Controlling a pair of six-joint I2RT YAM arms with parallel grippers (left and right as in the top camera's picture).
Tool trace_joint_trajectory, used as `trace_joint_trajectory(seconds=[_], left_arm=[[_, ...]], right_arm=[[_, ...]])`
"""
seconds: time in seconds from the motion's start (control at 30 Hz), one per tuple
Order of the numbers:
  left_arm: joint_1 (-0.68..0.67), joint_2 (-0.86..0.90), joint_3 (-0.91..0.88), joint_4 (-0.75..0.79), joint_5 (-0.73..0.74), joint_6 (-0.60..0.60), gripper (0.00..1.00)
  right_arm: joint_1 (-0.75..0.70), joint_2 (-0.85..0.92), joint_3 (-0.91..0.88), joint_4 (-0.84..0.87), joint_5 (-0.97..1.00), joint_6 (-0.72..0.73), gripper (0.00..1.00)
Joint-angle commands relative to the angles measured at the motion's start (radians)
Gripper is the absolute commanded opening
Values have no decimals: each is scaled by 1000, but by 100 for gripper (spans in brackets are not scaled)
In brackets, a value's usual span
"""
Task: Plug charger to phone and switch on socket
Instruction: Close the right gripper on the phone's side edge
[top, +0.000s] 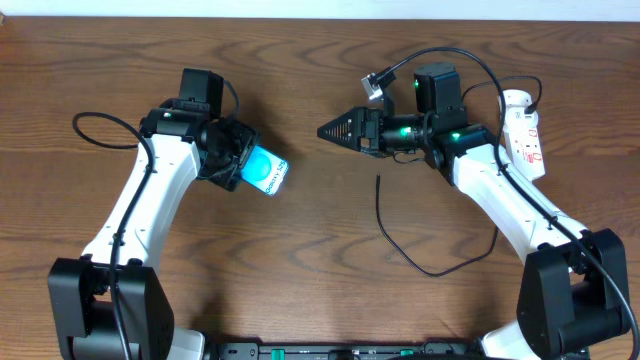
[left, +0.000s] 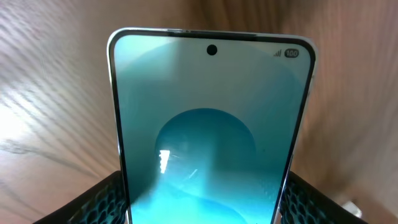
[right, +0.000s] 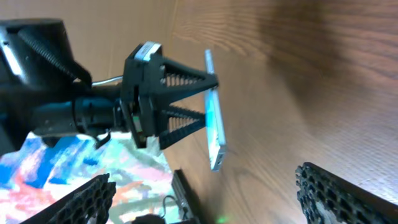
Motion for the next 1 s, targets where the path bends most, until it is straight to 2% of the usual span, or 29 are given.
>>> trace_joint_trajectory(seconds=[0.0,0.17,0.57,0.7,0.97], left_arm=[[-2,-4,2,9,80,-47,8],[-2,-4,2,8,116,-161,7],[-2,-4,2,5,146,-374,7],[-2,-4,2,5,160,-412,7],[-2,-4,2,5,163,-411,7]], right_arm=[[10,13,17,2,-58,-4,91],[10,14,17,2,-8,1,85],[50,20,17,5,136,31,84],[90,45,17,38,159,50,80],[140,96,17,88,177,86,75]])
